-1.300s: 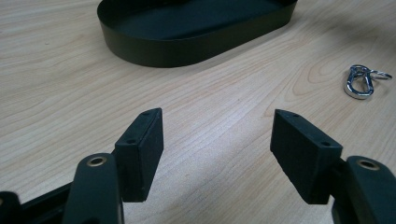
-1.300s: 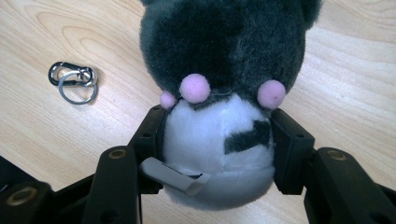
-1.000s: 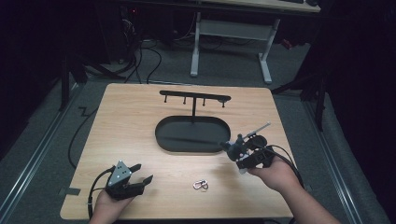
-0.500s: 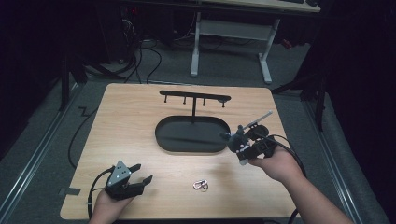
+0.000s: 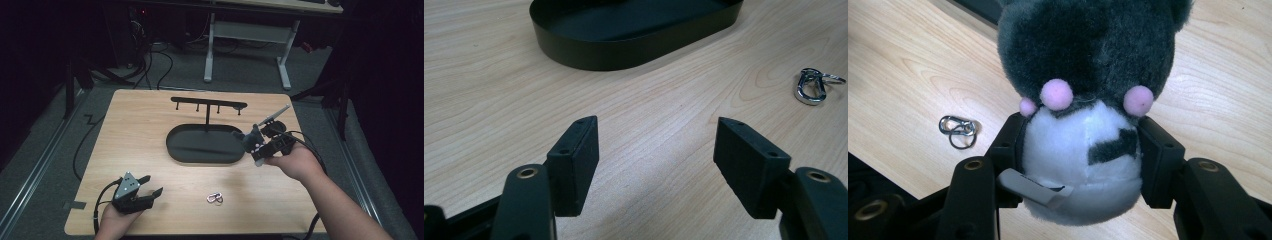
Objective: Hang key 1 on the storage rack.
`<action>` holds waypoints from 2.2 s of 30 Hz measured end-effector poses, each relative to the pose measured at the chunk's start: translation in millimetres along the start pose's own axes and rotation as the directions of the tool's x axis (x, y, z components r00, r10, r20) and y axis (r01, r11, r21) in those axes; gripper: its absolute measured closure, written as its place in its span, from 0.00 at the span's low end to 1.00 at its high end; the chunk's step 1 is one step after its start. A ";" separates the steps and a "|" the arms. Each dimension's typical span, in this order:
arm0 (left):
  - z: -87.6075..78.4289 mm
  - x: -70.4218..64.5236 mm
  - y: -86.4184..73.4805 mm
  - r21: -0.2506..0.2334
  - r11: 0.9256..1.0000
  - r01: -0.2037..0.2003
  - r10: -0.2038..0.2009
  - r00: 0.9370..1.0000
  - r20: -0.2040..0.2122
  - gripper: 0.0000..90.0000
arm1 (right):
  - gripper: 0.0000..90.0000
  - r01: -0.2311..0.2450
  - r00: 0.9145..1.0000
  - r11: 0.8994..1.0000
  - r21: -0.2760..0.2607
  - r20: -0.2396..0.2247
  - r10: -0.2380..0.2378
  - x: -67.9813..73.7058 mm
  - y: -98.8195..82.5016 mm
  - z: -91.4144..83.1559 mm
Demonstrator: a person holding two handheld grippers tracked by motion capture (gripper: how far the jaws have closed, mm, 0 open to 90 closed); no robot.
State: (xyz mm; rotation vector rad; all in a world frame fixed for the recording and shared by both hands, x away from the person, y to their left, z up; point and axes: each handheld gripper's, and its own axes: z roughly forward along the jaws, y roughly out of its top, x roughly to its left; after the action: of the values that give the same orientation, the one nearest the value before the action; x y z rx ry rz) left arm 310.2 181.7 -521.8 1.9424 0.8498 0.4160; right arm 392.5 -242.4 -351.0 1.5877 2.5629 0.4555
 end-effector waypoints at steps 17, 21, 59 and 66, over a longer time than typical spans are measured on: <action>0.7 0.3 -0.9 0.002 1.000 0.002 -0.002 1.000 -0.001 0.39 | 0.53 -0.022 1.000 0.999 -0.038 0.016 0.023 -7.8 24.8 -20.5; 0.4 0.1 -0.7 0.001 1.000 0.001 -0.001 1.000 0.000 0.39 | 0.53 -0.018 1.000 0.998 -0.056 0.022 0.019 -8.9 30.1 -25.3; 1.0 -0.3 -0.8 0.006 1.000 -0.006 0.006 1.000 0.003 0.39 | 0.53 -0.063 0.996 0.994 -0.088 0.061 0.068 -18.3 30.9 -5.7; 1.6 -0.9 -1.1 0.011 1.000 -0.010 0.010 1.000 0.006 0.39 | 0.52 -0.062 0.996 0.994 -0.084 0.054 0.067 -19.6 26.4 7.9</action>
State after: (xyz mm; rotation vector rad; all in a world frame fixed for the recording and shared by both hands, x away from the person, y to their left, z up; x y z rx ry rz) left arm 310.1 180.4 -523.4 1.9580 0.8402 0.4124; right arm 425.9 -247.2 -352.2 1.6351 2.4247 0.5081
